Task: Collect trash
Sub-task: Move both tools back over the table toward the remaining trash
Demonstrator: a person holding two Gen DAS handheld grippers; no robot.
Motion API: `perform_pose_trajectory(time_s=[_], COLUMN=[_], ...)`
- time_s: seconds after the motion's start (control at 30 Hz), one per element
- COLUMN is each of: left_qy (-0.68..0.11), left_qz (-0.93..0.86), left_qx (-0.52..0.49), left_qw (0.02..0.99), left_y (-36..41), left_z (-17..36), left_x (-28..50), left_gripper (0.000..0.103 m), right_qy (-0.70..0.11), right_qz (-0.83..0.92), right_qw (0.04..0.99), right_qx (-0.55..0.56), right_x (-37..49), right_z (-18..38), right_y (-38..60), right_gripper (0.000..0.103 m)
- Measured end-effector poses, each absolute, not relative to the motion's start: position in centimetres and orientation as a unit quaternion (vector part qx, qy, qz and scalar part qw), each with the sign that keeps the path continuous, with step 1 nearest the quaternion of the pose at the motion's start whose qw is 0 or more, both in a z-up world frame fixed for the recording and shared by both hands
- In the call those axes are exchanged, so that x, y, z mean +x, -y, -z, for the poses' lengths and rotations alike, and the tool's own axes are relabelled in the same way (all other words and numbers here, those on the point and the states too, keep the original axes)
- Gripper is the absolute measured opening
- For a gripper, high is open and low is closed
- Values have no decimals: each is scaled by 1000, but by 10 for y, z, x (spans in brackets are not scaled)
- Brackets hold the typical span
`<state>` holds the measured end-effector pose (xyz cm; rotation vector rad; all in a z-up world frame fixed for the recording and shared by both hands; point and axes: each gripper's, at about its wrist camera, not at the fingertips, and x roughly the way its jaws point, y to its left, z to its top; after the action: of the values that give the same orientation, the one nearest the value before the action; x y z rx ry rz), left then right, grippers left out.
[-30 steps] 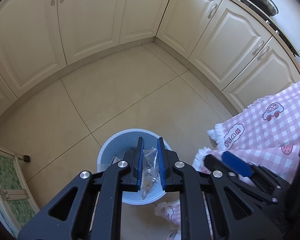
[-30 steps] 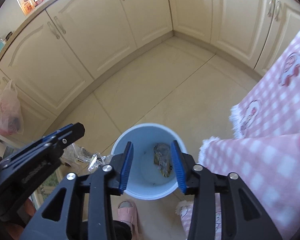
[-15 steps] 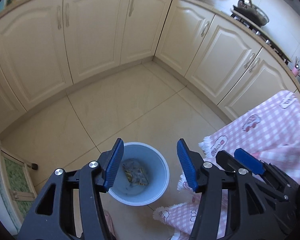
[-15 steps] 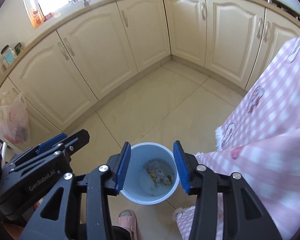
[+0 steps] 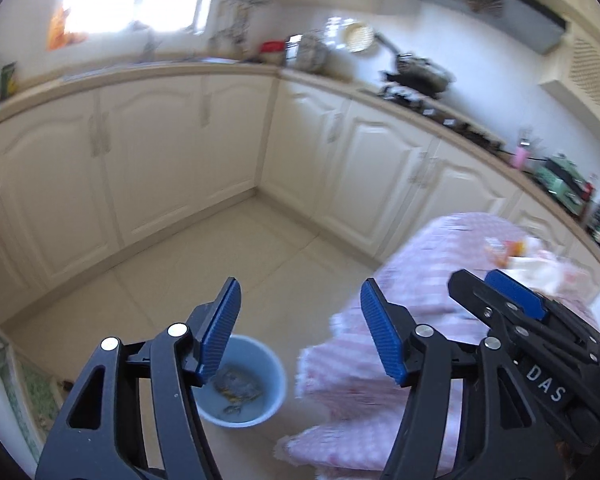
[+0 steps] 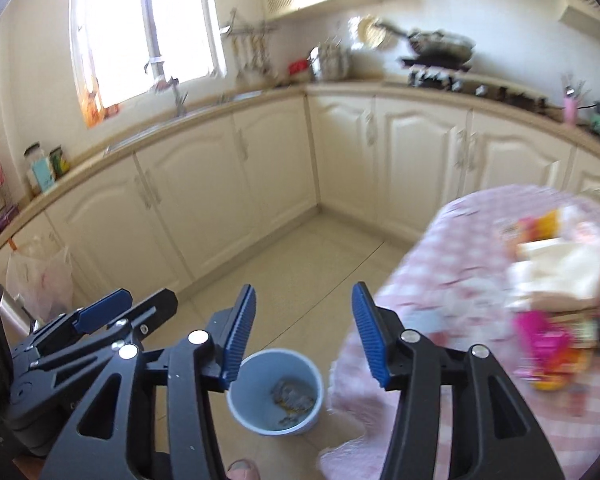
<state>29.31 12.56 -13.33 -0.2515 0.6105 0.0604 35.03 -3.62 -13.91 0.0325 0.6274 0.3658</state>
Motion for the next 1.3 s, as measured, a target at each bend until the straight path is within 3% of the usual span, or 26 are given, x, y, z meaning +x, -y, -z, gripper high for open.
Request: perform_pose_trajectory(time_s=[0.2, 0.47, 0.83, 0.87, 0.9, 0.93, 0.97, 1.3], left_qy=[-293, -316, -359, -360, -363, -366, -369, -325], left_qz=[37, 108, 140, 142, 145, 146, 150, 166], left_qx=[-98, -70, -53, -53, -51, -50, -49, -58], left_qw=[950, 940, 921, 920, 919, 918, 916, 929], left_y=[-58, 21, 84, 87, 91, 93, 95, 67], left_z=[118, 123, 148, 149, 150, 151, 152, 125], left_x=[286, 294, 319, 321, 324, 326, 328, 307], left_gripper=[71, 72, 71, 69, 60, 42, 33, 29], right_qy=[-280, -295, -321, -323, -323, -323, -324, -321], right_qz=[-106, -22, -11, -14, -12, -12, -13, -40], right_qw=[954, 953, 940, 938, 938, 938, 938, 936], right_qx=[26, 64, 118, 123, 123, 123, 124, 136], right_x=[320, 307, 308, 310, 309, 310, 311, 328], right_z=[118, 138, 166, 167, 167, 167, 167, 159], right_y=[126, 234, 288, 291, 290, 291, 291, 279], right_gripper=[53, 55, 56, 56, 56, 56, 56, 57])
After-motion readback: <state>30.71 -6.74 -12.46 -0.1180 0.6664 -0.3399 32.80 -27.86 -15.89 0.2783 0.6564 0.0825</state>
